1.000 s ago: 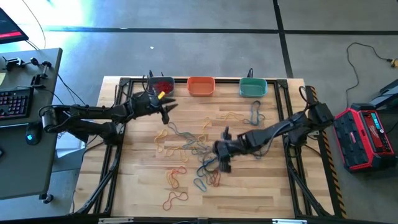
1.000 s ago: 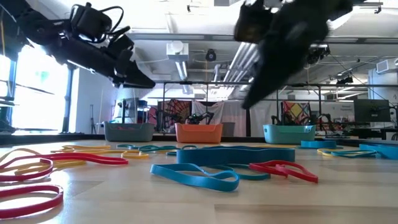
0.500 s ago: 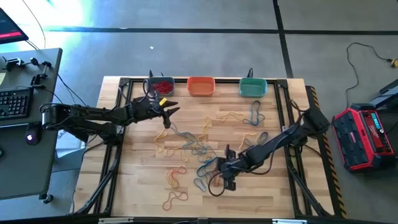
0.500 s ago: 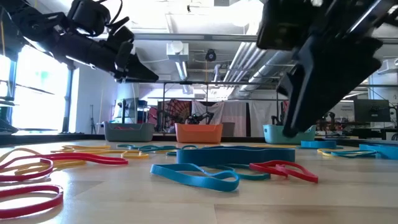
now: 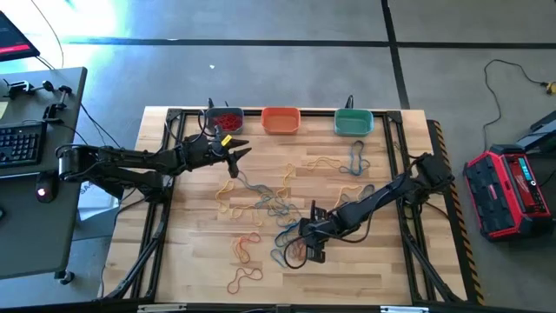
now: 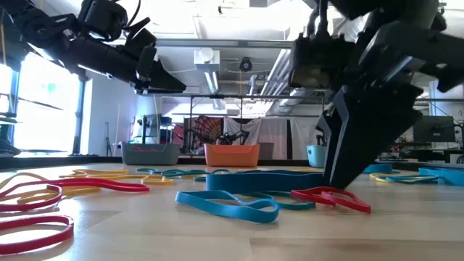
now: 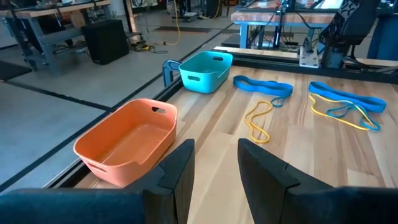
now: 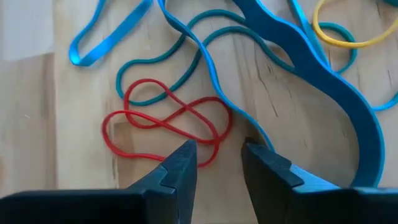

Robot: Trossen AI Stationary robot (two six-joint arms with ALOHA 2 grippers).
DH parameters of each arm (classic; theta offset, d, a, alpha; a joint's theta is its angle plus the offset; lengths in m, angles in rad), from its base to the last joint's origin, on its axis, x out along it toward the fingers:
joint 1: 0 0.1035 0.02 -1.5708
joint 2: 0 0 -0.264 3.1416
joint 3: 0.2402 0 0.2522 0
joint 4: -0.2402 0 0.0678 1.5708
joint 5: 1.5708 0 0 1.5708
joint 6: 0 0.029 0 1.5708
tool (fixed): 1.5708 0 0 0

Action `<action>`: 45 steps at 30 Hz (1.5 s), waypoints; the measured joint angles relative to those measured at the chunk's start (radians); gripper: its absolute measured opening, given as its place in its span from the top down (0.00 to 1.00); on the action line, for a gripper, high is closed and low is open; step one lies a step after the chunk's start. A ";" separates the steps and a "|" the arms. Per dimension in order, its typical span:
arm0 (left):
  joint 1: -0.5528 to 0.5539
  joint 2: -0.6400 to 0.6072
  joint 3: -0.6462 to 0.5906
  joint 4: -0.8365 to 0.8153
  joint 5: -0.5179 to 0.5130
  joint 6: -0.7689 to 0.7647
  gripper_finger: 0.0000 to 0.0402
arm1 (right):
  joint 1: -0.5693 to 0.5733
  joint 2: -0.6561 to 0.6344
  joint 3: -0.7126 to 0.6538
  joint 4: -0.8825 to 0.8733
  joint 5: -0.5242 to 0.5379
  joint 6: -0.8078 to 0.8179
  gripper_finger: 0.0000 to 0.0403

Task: Sort rubber bands into baskets
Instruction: Put the red rubber band into the blue bin

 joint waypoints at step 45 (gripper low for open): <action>-0.212 0.109 0.000 0.194 0.137 -0.097 0.63 | -0.269 -0.150 0.151 0.215 0.334 -0.733 1.00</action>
